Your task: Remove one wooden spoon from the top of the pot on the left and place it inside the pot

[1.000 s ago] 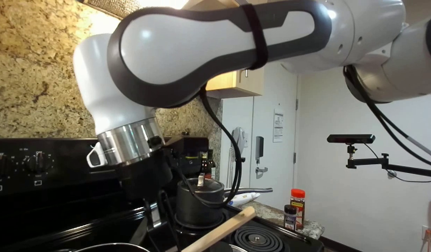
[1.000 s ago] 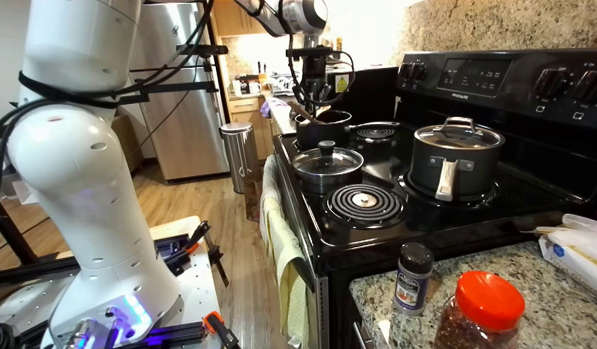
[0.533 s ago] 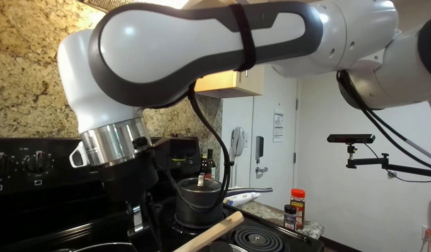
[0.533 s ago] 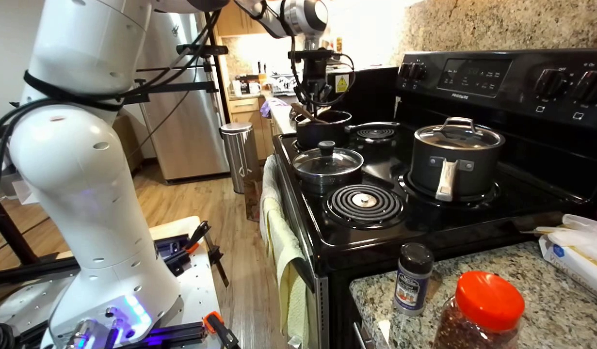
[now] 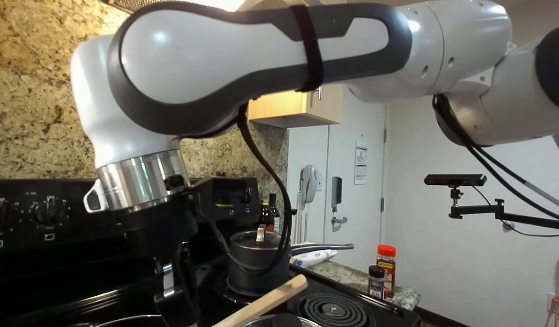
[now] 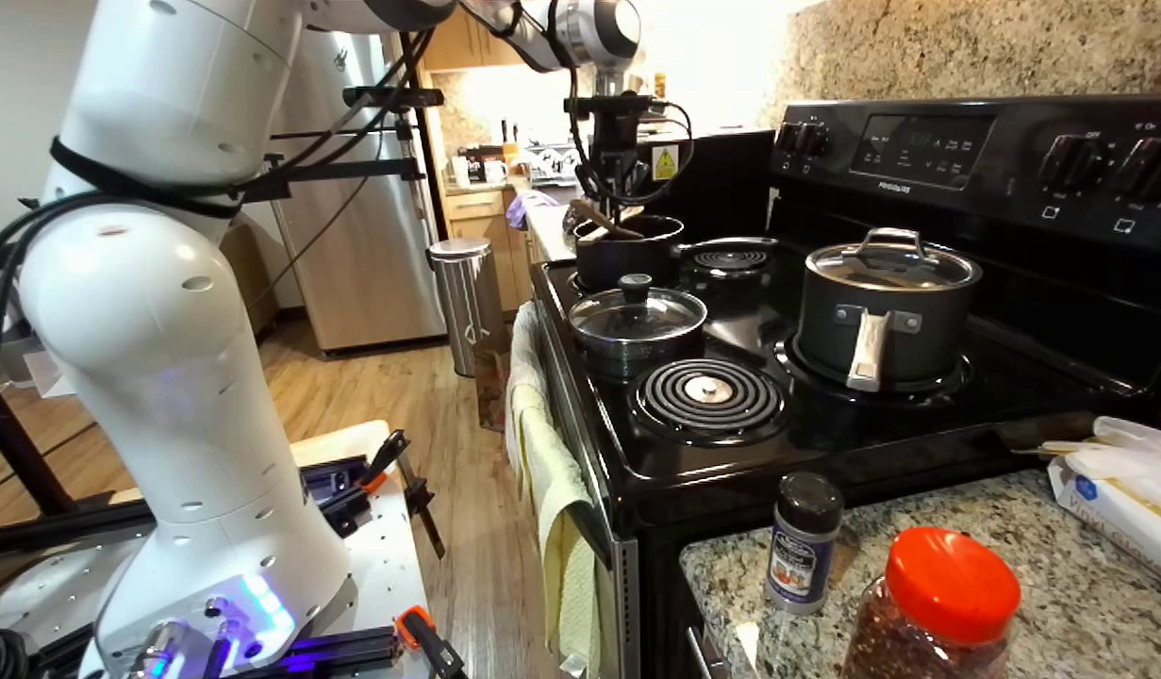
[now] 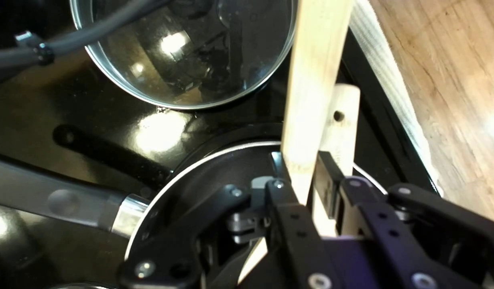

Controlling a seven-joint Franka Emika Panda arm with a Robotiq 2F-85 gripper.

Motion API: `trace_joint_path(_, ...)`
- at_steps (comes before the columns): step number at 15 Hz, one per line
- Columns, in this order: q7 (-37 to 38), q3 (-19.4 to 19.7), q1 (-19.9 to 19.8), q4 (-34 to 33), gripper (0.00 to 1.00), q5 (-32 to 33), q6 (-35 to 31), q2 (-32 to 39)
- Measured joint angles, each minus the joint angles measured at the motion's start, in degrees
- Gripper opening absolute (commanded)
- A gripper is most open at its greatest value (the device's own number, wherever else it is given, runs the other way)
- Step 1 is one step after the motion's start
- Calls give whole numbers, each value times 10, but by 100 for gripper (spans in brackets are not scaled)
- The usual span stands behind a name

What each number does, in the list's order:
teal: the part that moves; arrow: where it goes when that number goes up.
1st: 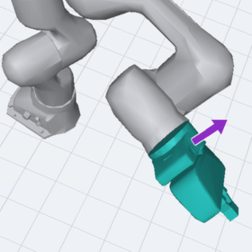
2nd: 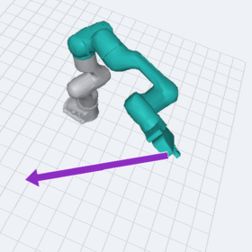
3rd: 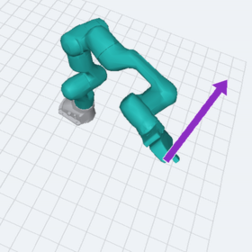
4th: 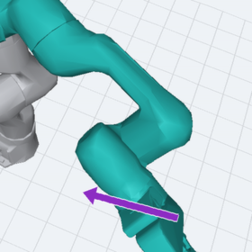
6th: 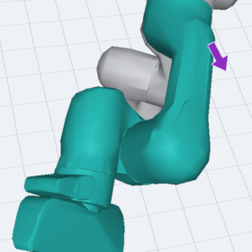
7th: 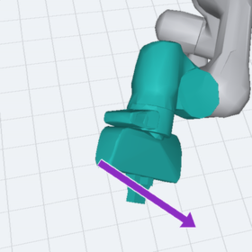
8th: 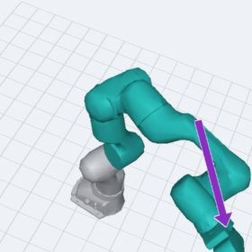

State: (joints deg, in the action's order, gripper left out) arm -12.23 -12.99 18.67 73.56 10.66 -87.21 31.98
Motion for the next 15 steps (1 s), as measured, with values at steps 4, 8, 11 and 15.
trace_joint_path(4,0,0,2,-3,6,0,0,10)
trace_joint_path(8,0,0,6,-17,6,0,0,25)
trace_joint_path(11,0,1,10,-30,48,0,0,31)
trace_joint_path(15,0,1,11,-41,67,0,-3,38)
